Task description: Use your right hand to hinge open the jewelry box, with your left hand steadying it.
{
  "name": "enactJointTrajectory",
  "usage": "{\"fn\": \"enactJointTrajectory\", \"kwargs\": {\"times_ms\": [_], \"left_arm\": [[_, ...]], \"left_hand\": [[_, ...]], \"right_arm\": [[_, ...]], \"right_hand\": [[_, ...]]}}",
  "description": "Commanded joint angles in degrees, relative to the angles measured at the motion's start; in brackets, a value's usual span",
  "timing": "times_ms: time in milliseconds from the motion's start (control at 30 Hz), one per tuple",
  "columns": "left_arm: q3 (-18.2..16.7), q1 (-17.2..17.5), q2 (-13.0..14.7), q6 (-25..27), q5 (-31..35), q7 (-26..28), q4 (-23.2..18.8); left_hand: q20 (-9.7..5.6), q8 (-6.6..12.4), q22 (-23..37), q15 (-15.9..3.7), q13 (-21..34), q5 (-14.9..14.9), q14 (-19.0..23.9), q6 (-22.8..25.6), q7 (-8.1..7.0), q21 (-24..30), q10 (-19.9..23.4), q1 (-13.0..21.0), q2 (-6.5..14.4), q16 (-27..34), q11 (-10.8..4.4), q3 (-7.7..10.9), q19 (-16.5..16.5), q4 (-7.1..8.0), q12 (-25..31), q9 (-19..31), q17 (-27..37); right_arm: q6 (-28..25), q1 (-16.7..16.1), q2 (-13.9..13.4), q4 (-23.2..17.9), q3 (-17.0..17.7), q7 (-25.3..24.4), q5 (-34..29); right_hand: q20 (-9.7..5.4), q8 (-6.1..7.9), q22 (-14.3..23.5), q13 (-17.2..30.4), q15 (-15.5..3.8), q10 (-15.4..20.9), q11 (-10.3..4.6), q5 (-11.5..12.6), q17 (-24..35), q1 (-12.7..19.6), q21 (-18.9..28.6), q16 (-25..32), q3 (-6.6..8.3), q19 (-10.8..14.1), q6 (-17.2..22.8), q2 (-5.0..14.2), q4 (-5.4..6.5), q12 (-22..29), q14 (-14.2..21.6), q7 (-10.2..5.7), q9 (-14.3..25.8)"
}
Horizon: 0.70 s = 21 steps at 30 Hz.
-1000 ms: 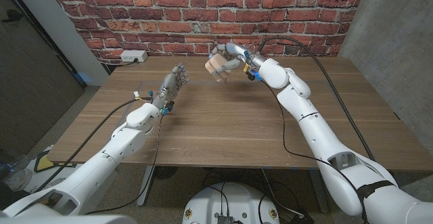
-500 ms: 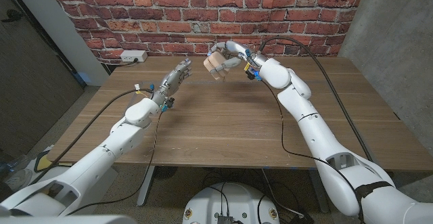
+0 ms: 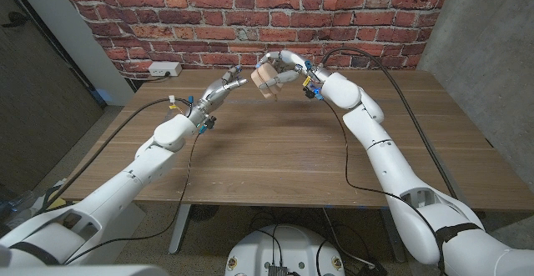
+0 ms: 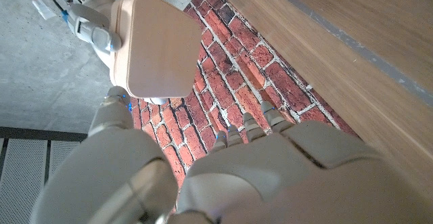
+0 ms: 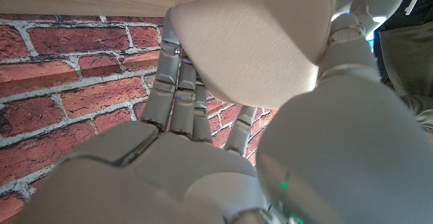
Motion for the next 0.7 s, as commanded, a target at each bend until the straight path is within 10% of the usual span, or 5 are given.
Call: {"fn": "enactJointTrajectory", "kwargs": {"times_ms": [33, 700], "left_arm": [[3.9, -5.8, 1.3, -2.1, 2.2, -3.1, 3.7], [4.3, -6.0, -0.5, 0.8, 0.4, -2.0, 1.7]], "left_hand": [[0.71, -0.14, 0.2, 0.75, 0.3, 0.5, -1.1, -1.4, -0.28, -0.3, -0.7, 1.6, -0.1, 0.3, 0.76, 0.15, -0.4, -0.39, 0.0, 0.4, 0.4], [4.55, 0.65, 0.8, 2.28, 1.8, 0.4, 3.9, -0.9, 1.67, -0.3, 3.0, 5.1, -0.5, 3.5, 2.41, -0.59, 0.9, 0.7, 2.8, 1.2, 2.3]], "right_arm": [[2.3, 0.6, 1.0, 2.4, 1.2, 3.1, 8.1], [6.1, 2.2, 0.6, 6.0, 1.2, 5.2, 11.0]], "right_hand": [[-16.78, 3.22, 0.1, 0.3, -25.88, 20.3, -19.34, 0.4, 0.3, 13.8, 0.6, 0.4, 6.48, 7.9, 14.3, 14.35, 1.27, 0.0, 19.5, 11.38, 0.2], [-16.83, 3.03, -0.4, 0.7, -25.86, 20.3, -19.25, 1.2, 0.8, 13.5, 1.7, 0.3, 7.14, 7.4, 14.4, 13.96, 1.22, -0.5, 19.5, 11.39, -0.1]]}}
